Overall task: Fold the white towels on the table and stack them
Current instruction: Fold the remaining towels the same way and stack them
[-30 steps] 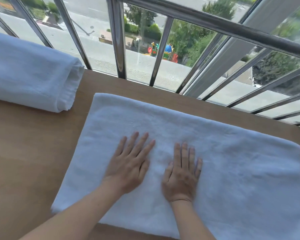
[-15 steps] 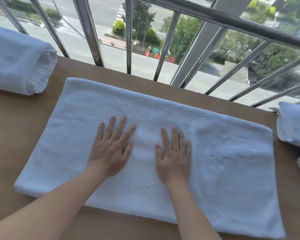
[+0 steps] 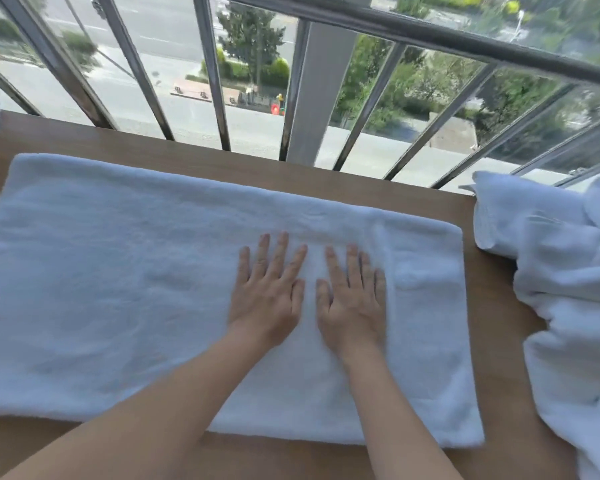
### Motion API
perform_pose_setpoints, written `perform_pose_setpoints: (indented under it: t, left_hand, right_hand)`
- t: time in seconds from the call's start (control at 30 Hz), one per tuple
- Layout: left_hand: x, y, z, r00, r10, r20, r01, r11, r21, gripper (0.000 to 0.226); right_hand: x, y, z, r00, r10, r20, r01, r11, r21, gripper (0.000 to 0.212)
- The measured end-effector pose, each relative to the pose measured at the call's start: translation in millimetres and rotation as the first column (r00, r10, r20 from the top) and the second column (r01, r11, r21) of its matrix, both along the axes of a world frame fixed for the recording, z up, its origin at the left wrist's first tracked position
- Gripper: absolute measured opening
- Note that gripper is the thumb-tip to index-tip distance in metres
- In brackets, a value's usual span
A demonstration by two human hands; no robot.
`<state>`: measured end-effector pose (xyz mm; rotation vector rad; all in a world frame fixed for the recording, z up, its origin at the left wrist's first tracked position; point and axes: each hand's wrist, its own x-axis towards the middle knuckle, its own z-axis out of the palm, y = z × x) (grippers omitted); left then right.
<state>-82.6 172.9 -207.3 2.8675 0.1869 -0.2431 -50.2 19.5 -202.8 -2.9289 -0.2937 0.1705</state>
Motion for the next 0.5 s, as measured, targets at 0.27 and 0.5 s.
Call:
perform_pose_setpoints:
  t: [0.27, 0.5]
  left_hand:
    - [3.5, -9.3, 1.9, 0.999, 0.022, 0.037, -0.025, 0.997, 0.079, 0.063]
    - [3.8, -8.3, -0.6, 0.995, 0.009, 0.103, -0.020, 0.994, 0.104, 0.064]
  right_hand:
    - [55.8, -60.1, 5.8, 0.972, -0.235, -0.028, 0.234, 0.972, -0.031, 0.063]
    - [69.0, -19.0, -3.3, 0.994, 0.103, -0.029, -0.103, 0.994, 0.023, 0.064]
